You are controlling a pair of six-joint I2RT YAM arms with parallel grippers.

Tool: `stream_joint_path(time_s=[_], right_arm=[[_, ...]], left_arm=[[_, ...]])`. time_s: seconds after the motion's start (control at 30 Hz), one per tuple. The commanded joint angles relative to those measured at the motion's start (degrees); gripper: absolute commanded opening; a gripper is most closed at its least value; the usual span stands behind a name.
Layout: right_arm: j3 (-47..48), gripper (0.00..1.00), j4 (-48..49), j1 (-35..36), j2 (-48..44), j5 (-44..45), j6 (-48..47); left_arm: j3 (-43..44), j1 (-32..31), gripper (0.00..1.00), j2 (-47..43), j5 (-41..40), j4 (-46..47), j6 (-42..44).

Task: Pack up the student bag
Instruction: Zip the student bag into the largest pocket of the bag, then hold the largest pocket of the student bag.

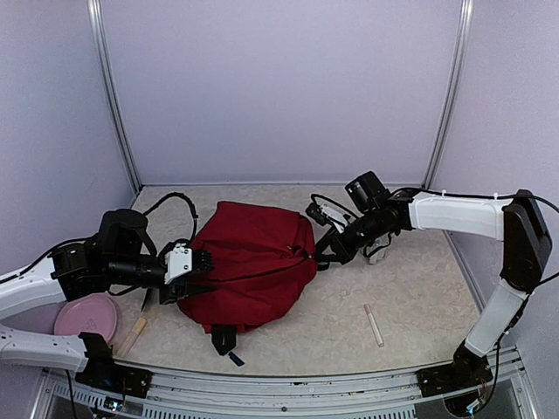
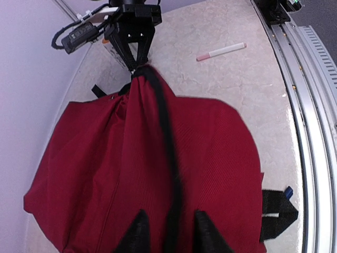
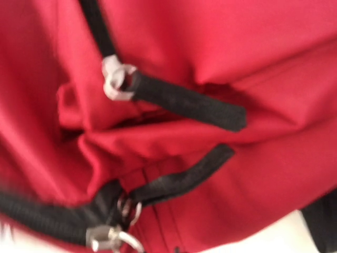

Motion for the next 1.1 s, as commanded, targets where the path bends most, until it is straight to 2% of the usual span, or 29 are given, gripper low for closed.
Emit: stream_joint_path(time_s=[0.0, 0.1, 0.17, 0.23, 0.3, 0.43, 0.53, 0.67, 0.77, 0.83, 0.9, 0.97, 1.03, 1.07], right_arm=[[-1.39, 0.0, -2.58, 2.84, 0.41, 9.33, 2.47], [-2.08, 0.0, -0.63, 6.86, -0.43, 7.25, 4.52], [-3.15, 0.0, 1.19, 8.1, -1.17, 6.57, 5.9], [-4.34, 0.0, 3.05, 8.43, -1.66, 5.74, 7.21], [-5.19, 0.0, 3.87, 8.68, -1.92, 5.51, 7.96], [-5.52, 0.0, 3.91, 9.3, -2.6, 4.96, 8.72], [-6.02, 0.0, 5.07, 9.43, -3.73, 3.5, 10.01], [-6.88, 0.0, 6.96, 9.99, -5.64, 1.87, 11.48], [-7.26, 0.0, 7.19, 10.02, -6.55, 2.05, 11.66], [-7.16, 0.0, 6.77, 10.02, -6.85, 2.74, 11.35], [-6.71, 0.0, 5.86, 9.94, -6.63, 4.21, 10.54], [-5.9, 0.0, 4.44, 9.61, -6.01, 6.12, 9.66], [-5.28, 0.0, 3.15, 8.92, -5.17, 7.88, 9.0], [-4.89, 0.0, 2.51, 8.56, -4.74, 8.71, 8.76]], left_arm=[[3.52, -1.85, 0.8, 0.32, 1.66, -5.86, -3.06], [6.5, -6.53, 0.87, 1.68, 8.36, -1.11, -7.42], [4.89, -8.74, 0.88, 2.72, 12.31, 10.15, -12.18], [0.06, -10.2, 0.86, 4.64, 10.95, 23.95, -19.15], [-1.25, -12.24, 0.84, 8.98, 6.87, 30.86, -23.86], [4.14, -18.73, 0.83, 20.33, -6.7, 28.27, -24.72], [8.97, -21.88, 0.84, 28.05, -13.51, 24.13, -25.1], [10.93, -24.03, 0.85, 33.7, -20.44, 22.76, -26.01], [12.39, -25.21, 0.83, 37.21, -29.22, 20.06, -24.97], [13.58, -25.7, 0.74, 39.06, -34.46, 17.51, -24.61], [13.73, -26.13, 0.57, 39.98, -36.93, 16.7, -23.87], [13.03, -26.94, 0.35, 40.07, -38.03, 16.61, -22.61], [12.37, -27.41, 0.07, 39.87, -39.43, 16.63, -22.48], [11.73, -27.44, 0.0, 39.54, -39.76, 16.59, -22.68]])
